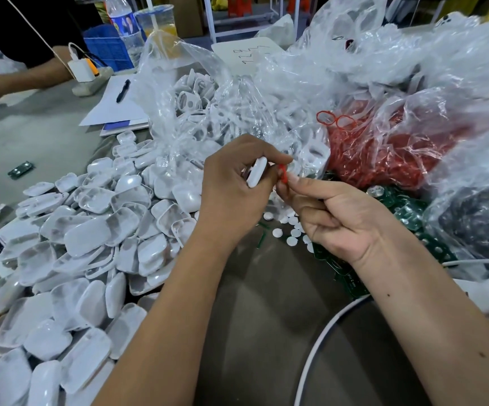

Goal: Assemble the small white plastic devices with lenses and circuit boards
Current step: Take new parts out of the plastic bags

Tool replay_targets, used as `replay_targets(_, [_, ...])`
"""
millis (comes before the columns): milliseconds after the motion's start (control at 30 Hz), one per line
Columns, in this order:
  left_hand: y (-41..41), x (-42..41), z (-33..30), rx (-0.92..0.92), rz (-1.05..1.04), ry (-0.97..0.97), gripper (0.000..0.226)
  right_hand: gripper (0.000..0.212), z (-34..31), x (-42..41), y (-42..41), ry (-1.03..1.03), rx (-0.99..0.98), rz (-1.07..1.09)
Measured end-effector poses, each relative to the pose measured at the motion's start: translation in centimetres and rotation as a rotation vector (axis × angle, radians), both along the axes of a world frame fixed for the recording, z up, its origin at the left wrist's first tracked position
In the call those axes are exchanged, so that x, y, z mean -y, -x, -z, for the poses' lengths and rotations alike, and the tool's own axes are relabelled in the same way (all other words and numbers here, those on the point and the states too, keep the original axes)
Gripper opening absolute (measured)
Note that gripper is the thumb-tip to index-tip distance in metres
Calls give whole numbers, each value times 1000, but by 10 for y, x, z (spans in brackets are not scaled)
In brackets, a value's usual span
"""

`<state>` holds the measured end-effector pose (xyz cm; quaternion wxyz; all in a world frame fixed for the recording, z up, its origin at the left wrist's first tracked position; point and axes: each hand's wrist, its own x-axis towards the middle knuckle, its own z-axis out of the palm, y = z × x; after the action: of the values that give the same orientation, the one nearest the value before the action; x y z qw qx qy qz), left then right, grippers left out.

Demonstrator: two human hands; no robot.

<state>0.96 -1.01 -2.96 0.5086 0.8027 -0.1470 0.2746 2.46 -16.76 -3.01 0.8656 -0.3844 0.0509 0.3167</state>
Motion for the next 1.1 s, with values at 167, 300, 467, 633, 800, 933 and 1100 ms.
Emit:
replay_targets(167, [0,2,1,-73,-186,-56,3,18,2,2,-4,142,129,200])
replay_targets(300, [3,3,-2,-325,-151,55,31,14,3,4,-4,198,130,315])
replay_targets(467, [2,7,-3,-314,-115,183,27,12,7,1,-4,486,347,412])
replay_targets(633, [-2,6,1,-180,-192,53,22,13,12,-2,-5,646,584,476])
replay_targets(800, [-1,10,3,-230,-212,157,23,13,15,-2,-5,734,717,522])
replay_targets(933, [-1,17,6,-344,-239,348,19,13,16,0,-6,851,813,605])
replay_targets(1100, [0,22,5,-485,-224,572,18,14,14,3,-7,911,841,637])
